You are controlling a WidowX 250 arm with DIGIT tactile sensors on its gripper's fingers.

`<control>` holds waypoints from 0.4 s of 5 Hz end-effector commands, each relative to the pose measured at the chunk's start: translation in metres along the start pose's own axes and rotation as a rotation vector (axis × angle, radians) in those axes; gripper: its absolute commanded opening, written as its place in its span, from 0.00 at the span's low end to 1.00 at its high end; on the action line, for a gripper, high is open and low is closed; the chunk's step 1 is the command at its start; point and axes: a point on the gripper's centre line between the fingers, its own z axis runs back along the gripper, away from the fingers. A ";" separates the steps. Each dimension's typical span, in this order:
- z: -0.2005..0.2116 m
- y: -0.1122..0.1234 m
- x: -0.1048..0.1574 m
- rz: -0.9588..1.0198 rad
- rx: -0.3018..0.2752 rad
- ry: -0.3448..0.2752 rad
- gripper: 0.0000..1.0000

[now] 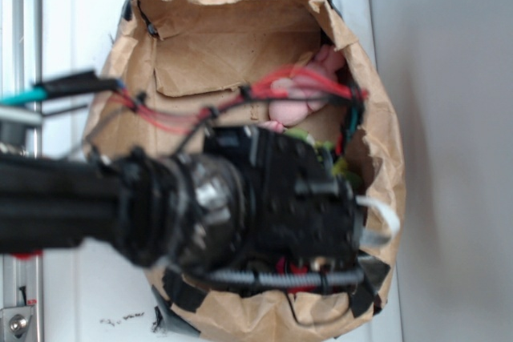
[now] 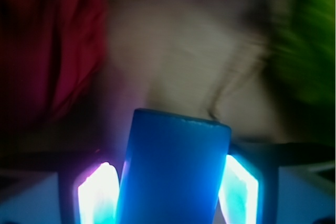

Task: Grab the blue block.

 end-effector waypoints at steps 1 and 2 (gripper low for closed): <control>0.060 0.021 -0.011 0.194 -0.014 -0.145 0.00; 0.077 0.021 -0.017 0.245 -0.004 -0.188 0.00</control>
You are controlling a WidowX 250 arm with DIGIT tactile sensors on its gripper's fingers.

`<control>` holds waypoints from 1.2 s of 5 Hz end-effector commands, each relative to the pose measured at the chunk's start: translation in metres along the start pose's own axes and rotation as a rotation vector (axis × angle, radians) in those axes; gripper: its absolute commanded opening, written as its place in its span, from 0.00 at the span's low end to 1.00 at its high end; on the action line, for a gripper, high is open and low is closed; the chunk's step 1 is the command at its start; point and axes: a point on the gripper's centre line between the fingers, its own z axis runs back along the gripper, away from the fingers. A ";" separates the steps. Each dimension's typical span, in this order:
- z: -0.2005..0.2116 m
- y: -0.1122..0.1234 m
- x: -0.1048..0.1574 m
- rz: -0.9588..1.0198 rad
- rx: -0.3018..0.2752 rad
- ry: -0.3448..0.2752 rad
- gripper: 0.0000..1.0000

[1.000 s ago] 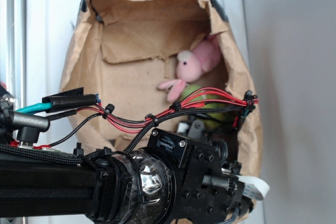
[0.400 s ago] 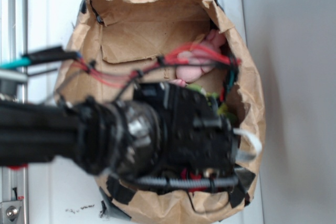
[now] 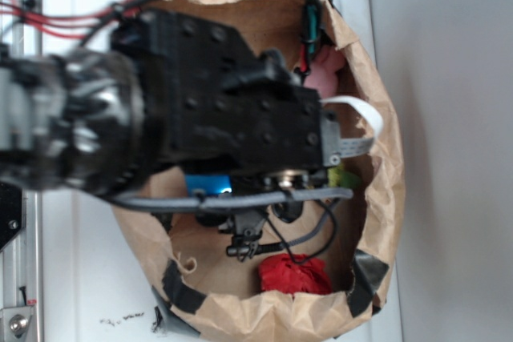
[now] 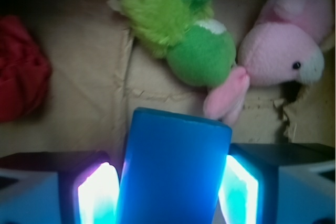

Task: Grab the blue block.

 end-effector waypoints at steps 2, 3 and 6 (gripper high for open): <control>0.075 -0.004 0.006 0.145 0.030 -0.141 0.00; 0.093 -0.008 0.006 0.105 0.059 -0.144 0.00; 0.106 0.000 -0.001 -0.034 0.061 -0.235 0.00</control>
